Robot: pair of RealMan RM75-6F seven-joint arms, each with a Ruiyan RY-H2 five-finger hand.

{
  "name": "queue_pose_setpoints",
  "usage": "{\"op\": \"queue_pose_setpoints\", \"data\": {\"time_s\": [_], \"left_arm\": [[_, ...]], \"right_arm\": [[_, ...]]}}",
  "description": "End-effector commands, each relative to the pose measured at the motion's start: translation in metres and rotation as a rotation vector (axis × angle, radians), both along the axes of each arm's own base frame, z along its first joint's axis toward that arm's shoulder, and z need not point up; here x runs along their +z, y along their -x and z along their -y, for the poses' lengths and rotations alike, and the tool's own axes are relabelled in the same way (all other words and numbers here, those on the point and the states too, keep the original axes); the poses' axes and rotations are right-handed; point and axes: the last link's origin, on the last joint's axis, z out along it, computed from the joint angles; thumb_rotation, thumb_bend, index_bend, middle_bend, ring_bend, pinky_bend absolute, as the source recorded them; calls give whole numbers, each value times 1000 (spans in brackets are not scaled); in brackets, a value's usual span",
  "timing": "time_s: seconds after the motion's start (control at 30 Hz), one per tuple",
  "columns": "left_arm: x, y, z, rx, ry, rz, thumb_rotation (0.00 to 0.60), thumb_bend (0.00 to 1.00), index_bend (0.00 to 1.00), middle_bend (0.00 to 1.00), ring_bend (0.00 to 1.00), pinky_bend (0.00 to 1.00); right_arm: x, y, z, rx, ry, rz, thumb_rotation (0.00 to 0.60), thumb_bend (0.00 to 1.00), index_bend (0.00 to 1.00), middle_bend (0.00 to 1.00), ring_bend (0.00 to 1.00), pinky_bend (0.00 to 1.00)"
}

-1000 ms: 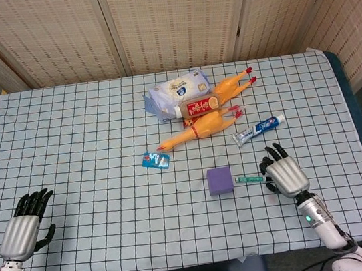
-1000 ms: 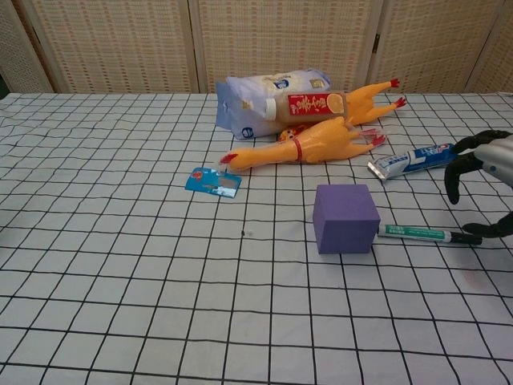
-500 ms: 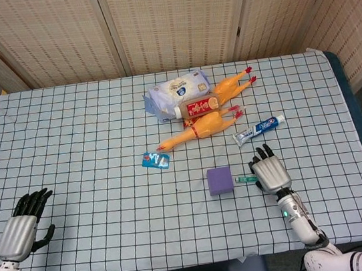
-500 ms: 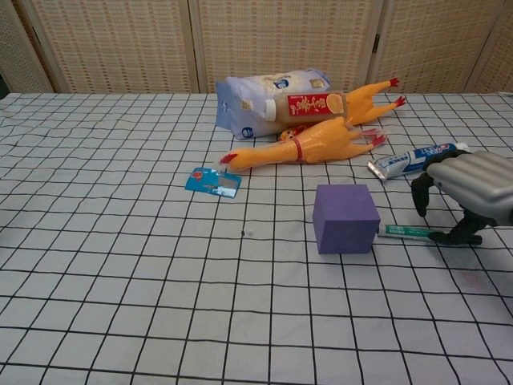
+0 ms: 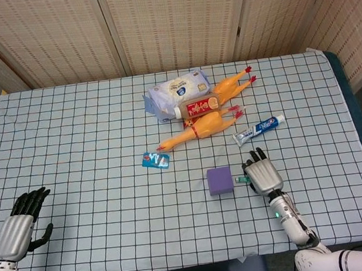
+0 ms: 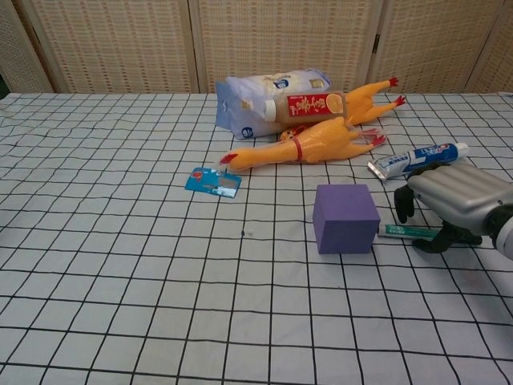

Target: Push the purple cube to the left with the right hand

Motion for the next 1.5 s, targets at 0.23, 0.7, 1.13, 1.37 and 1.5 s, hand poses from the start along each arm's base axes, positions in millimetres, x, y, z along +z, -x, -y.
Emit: {"op": "queue_pose_setpoints", "data": {"time_s": [0.23, 0.7, 1.13, 1.37, 1.5], "left_arm": [[3, 1, 0, 0, -8, 3, 600, 456, 0, 0, 0, 43], [4, 0, 0, 0, -11, 6, 600, 456, 0, 0, 0, 42], [4, 0, 0, 3, -12, 2, 600, 456, 0, 0, 0, 43], [4, 0, 1, 6, -12, 0, 600, 455, 0, 0, 0, 43], [4, 0, 0, 8, -13, -4, 600, 456, 0, 0, 0, 42]], "right_arm": [[-5, 0, -2, -3, -11, -20, 600, 232, 485, 396, 122, 103], [-7, 1, -7, 4, -11, -42, 600, 275, 627, 462, 196, 147], [-4, 5, -14, 29, 11, -68, 600, 322, 893, 677, 400, 339], [5, 11, -16, 26, 56, -30, 600, 380, 985, 789, 572, 511], [19, 18, -15, 25, 95, 7, 600, 405, 992, 821, 600, 518]]}}
